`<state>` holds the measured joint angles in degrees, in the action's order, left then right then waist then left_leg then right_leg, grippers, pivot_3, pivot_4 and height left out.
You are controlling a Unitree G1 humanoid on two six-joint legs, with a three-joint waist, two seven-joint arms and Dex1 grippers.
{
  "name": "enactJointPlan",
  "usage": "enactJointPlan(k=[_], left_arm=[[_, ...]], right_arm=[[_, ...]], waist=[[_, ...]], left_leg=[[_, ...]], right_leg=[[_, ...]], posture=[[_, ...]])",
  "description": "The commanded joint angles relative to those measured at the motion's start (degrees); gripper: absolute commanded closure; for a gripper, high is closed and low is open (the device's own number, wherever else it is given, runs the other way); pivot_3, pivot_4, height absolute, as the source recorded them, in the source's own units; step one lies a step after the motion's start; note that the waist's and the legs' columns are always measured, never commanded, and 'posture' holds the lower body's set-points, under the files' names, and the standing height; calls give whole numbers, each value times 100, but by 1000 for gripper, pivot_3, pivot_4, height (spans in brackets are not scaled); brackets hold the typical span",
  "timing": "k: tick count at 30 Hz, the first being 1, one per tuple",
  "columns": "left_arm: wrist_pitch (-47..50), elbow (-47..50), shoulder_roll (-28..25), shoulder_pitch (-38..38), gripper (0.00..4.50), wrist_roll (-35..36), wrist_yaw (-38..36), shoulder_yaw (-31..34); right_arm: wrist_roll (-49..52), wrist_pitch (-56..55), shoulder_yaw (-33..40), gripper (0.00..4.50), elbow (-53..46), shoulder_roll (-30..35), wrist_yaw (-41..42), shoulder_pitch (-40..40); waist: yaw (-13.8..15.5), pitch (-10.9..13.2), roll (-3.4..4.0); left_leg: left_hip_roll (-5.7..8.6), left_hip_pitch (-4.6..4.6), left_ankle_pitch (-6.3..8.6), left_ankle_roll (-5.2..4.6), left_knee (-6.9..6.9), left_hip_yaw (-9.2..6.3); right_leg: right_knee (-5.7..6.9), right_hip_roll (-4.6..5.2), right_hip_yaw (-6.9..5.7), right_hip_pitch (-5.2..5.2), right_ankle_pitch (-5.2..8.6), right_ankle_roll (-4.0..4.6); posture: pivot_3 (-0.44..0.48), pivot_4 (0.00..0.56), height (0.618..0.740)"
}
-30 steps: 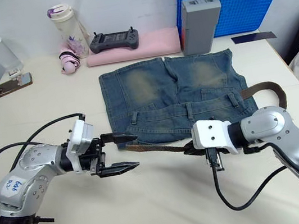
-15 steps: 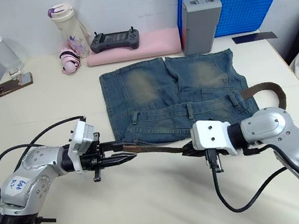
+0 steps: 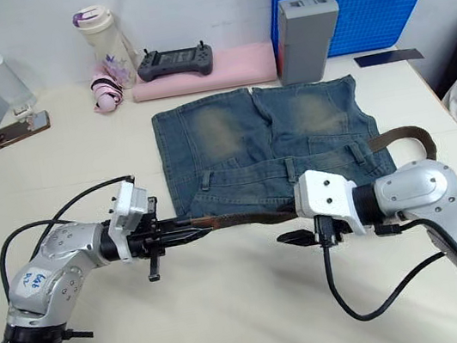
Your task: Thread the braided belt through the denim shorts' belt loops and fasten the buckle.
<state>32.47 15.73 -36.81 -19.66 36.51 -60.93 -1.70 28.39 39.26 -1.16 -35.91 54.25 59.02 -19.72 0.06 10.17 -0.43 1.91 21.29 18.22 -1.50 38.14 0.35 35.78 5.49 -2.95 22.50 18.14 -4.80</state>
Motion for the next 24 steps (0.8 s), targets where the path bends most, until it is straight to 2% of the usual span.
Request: enactJointPlan(k=[1,4,6,9,11,14,18,21,24], left_arm=[[616,245,157,133,4500,637,216,158],[1512,332,433,294,4500,1498,768,450],[2046,443,638,409,4500,2171,1232,661],[2608,553,910,481,4500,3093,1972,916],[2782,666,994,491,4500,3460,2297,979],[2872,801,1044,432,4500,3793,2632,993],[2892,823,1101,308,4500,4261,3057,1032],[2871,769,1110,279,4500,4537,3303,1058],[2837,788,1056,313,4500,4561,3372,1014]], right_arm=[[1260,743,1001,1143,-177,-258,-366,-132],[3039,1394,1769,1143,-279,-454,-730,82],[4564,1585,2159,1143,-297,-450,-1092,427],[6513,1453,2259,1143,-371,-326,-1857,942],[7183,1375,2133,1143,-519,-247,-2182,1332],[7080,1284,1568,1143,-725,-435,-2742,1750],[6560,987,822,1143,-432,-1067,-3842,1682],[6705,653,613,1143,-306,-1600,-4451,1602],[7264,123,688,1143,-243,-2165,-5001,1555]], waist=[[1,0,0],[5,0,-1],[12,1,-2],[27,2,-3],[27,3,-5],[12,1,-6],[-12,1,-7],[1,1,-7],[7,1,-6]], left_leg=[[0,0,0,0,0,0],[-1,1,1,-1,-2,-4],[-3,3,1,-2,-3,-11],[-4,4,2,-5,-4,-16],[-4,4,3,-8,-1,-16],[-4,-3,3,-9,2,-14],[-4,-5,1,-5,3,-9],[-3,-5,-3,2,4,-10],[-3,-2,-4,3,1,-10]], right_leg=[[0,0,0,0,0,0],[-1,0,-1,-2,0,0],[-4,0,-5,-4,0,0],[-11,0,-7,-8,0,0],[-12,1,-7,-11,0,-1],[-11,1,-6,-17,0,-1],[-1,0,0,-12,0,-2],[7,-1,0,-7,0,-1],[5,-3,0,-4,0,-1]], posture=[[0,150,725],[0,150,725],[0,150,725],[0,150,725],[0,150,725],[0,150,725],[0,150,725],[0,150,725],[0,150,725]])
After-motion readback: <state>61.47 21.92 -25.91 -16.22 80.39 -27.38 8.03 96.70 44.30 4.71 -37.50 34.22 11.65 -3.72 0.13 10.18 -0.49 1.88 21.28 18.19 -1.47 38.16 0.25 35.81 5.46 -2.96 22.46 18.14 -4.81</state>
